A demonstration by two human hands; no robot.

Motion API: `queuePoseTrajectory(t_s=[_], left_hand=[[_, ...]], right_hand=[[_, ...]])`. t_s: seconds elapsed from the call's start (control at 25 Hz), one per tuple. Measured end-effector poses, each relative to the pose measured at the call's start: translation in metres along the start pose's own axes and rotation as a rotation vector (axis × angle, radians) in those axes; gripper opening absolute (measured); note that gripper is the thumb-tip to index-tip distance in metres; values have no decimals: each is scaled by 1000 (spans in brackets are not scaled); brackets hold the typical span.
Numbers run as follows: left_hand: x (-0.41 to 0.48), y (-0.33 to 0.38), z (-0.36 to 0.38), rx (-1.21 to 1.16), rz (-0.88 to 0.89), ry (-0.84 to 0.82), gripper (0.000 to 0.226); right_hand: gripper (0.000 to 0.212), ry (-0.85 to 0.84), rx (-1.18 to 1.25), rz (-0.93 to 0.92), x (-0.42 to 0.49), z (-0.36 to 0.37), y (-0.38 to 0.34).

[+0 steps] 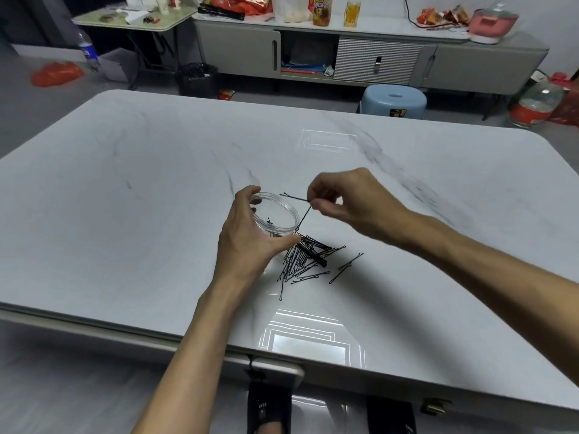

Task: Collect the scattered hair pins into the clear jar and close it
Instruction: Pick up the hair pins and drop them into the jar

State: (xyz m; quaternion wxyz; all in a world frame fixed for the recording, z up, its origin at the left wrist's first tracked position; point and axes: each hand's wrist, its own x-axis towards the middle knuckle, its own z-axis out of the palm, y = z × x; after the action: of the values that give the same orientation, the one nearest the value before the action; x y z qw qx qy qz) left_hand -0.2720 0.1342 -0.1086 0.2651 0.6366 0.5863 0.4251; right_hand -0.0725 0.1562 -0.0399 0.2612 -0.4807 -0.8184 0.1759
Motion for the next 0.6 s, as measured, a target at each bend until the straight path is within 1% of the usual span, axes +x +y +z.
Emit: queuePoseTrajectory(t_s=[0.04,0.16,0.2,0.24,0.32,0.36,0.4,0.48,0.52,0.56,0.6], left_hand=[[0,-1,-1,-1,-1,1,97],[1,-1,-1,1,-6,-5,97],[1,-1,0,3,-4,-8,97],[2,0,1,3,-1,-12,97],[2,1,2,-2,7,-22,96],[1,1,2,-3,10,-25,96],[1,1,1,-2,10,-21,96],[1,1,-2,-4,0,12,96],[1,0,-4,-8,-8,30,96],[1,0,-5,-13,-15,43,96],[2,0,-5,-17,-21,49,96]], right_hand=[[8,7,11,-6,6,-5,-1],[9,134,148,55,19,-15,-2],[8,136,161,61,21,-13,-4],[8,92,136,47,23,-9,-6],[9,-72,52,-8,22,6,-11],[12,-110,44,-20,20,13,-10],[13,-87,70,-4,19,16,-8],[8,28,136,106,13,22,2],[5,26,88,176,8,27,7],[13,-38,-17,251,2,35,11],[22,-140,-127,322,-6,46,16]])
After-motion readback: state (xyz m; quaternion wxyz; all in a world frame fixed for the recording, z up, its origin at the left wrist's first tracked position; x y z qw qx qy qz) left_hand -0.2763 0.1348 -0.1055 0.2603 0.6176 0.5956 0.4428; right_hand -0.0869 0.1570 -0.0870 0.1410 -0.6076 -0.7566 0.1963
